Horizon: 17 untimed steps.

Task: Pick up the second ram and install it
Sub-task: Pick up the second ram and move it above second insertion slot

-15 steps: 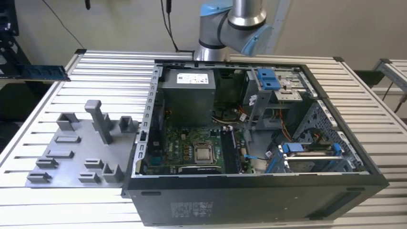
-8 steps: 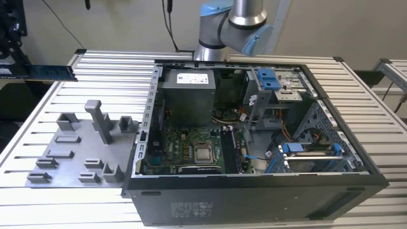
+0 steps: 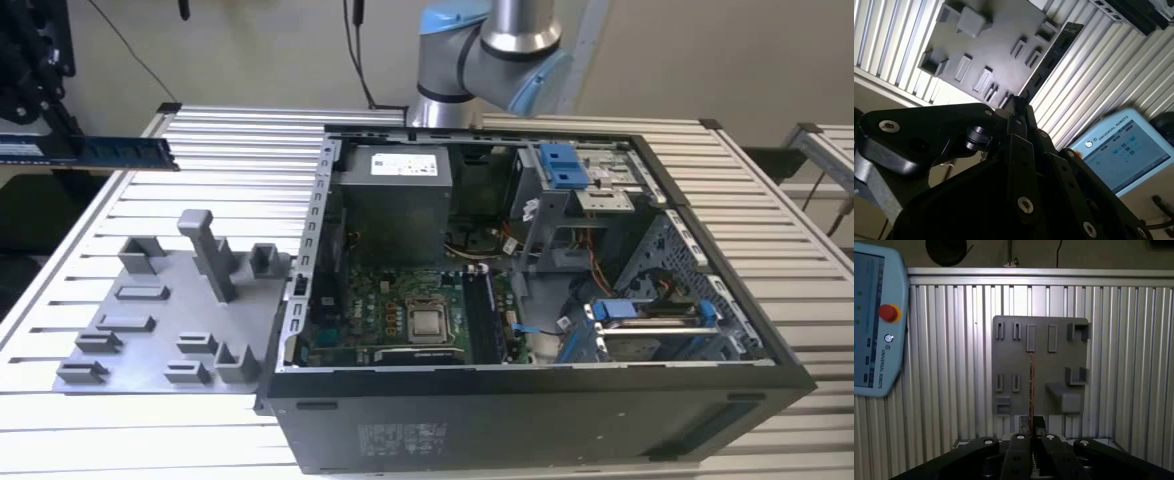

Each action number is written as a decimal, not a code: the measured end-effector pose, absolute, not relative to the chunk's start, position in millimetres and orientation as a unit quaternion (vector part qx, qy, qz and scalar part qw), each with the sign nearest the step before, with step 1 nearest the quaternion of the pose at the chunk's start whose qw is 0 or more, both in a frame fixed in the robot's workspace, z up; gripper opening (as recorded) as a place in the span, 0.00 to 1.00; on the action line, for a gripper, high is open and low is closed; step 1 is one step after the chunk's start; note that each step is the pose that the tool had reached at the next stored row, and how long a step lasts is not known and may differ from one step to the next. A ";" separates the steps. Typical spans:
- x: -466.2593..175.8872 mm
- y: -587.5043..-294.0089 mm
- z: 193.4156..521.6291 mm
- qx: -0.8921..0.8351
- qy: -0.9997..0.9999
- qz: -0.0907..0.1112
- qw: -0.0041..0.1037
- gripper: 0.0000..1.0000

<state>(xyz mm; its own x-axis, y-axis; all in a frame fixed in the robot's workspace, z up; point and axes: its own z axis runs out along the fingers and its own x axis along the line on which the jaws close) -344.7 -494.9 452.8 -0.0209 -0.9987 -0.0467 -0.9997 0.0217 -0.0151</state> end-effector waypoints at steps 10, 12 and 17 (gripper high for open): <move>-330.0 -494.9 452.8 -0.699 0.714 0.011 0.022 0.15; -326.9 -494.9 452.8 -0.699 0.714 0.011 0.022 0.15; -319.5 -494.9 452.8 -0.699 0.714 0.011 0.022 0.15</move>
<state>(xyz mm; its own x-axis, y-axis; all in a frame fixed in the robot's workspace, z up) -319.5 -494.9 452.8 -0.0210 -0.9987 -0.0466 -0.9997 0.0217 -0.0150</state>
